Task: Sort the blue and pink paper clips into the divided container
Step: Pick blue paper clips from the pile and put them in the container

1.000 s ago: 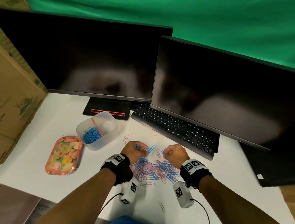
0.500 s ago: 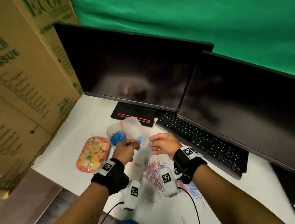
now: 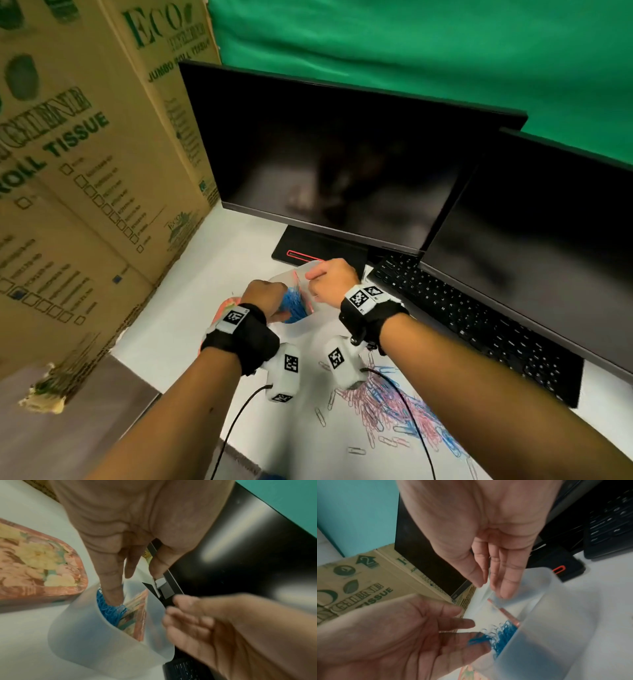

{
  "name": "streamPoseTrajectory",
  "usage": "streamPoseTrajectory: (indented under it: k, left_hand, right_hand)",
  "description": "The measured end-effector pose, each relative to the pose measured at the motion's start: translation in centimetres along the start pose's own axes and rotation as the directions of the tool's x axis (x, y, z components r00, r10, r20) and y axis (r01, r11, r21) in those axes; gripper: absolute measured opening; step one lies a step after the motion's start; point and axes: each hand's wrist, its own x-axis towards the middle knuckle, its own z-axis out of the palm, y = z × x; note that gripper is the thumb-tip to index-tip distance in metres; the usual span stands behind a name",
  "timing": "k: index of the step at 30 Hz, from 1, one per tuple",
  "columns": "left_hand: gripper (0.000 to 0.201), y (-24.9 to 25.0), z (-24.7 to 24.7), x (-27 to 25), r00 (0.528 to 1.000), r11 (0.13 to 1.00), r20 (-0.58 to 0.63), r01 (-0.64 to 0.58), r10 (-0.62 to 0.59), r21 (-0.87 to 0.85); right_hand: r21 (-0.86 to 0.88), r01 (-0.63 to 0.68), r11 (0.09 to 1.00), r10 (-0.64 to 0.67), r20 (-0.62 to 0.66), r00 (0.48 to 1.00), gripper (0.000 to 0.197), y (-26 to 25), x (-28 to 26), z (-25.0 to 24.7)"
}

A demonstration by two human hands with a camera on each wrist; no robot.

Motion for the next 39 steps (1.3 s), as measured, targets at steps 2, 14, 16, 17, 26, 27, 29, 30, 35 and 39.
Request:
streamPoseTrajectory:
  k: [2,14,16,17,26,27,29,30,35,39]
  left_hand:
    - [0.020,0.0,0.0,0.2,1.000,1.000,-0.020,-0.003,0.003,-0.012]
    - [0.014,-2.8,4.9,-4.4,0.878,0.835,0.269,-0.465,0.395,0.294]
    - [0.010,-4.6,7.0,-5.2,0.816,0.699,0.405,-0.569,0.413,0.434]
    - [0.011,-5.6,8.4,-5.6,0.782,0.609,0.468,-0.618,0.412,0.497]
    - [0.039,-10.3,14.8,-4.5,0.654,-0.036,0.746,-0.749,0.121,0.662]
    - [0.038,-10.4,15.1,-4.3,0.661,-0.049,0.739,-0.740,0.131,0.671]
    - [0.035,-10.5,15.7,-4.1,0.676,-0.060,0.718,-0.720,0.164,0.692]
    - [0.032,-10.5,15.9,-4.0,0.685,-0.054,0.705,-0.709,0.181,0.703]
    - [0.035,-10.5,16.8,-4.2,0.698,-0.012,0.670,-0.690,0.255,0.723]
    - [0.033,-10.2,17.4,-4.2,0.738,-0.059,0.638,-0.643,0.218,0.764]
  right_hand:
    - [0.074,-0.019,0.997,0.022,-0.035,0.999,0.023,1.8,-0.5,-1.2]
    - [0.064,-0.258,0.964,0.266,-0.245,0.932,0.030,19.3,-10.3,-9.8]
    - [-0.120,-0.291,0.949,0.254,-0.258,0.932,0.033,20.9,-11.9,-10.3]
    - [-0.176,-0.297,0.938,0.248,-0.255,0.935,0.033,21.5,-12.8,-10.4]
    - [-0.276,-0.285,0.918,0.218,-0.249,0.944,0.025,24.8,-16.8,-9.3]
    - [-0.292,-0.288,0.912,0.220,-0.244,0.945,0.025,25.2,-16.9,-9.3]
    - [-0.304,-0.307,0.902,0.238,-0.244,0.940,0.022,25.7,-17.0,-9.4]
    - [-0.287,-0.320,0.903,0.253,-0.246,0.935,0.022,25.9,-17.0,-9.5]
    - [-0.313,-0.322,0.894,0.257,-0.231,0.938,0.025,26.3,-16.8,-9.4]
    - [-0.453,-0.263,0.852,0.220,-0.147,0.964,0.036,26.0,-15.9,-8.8]
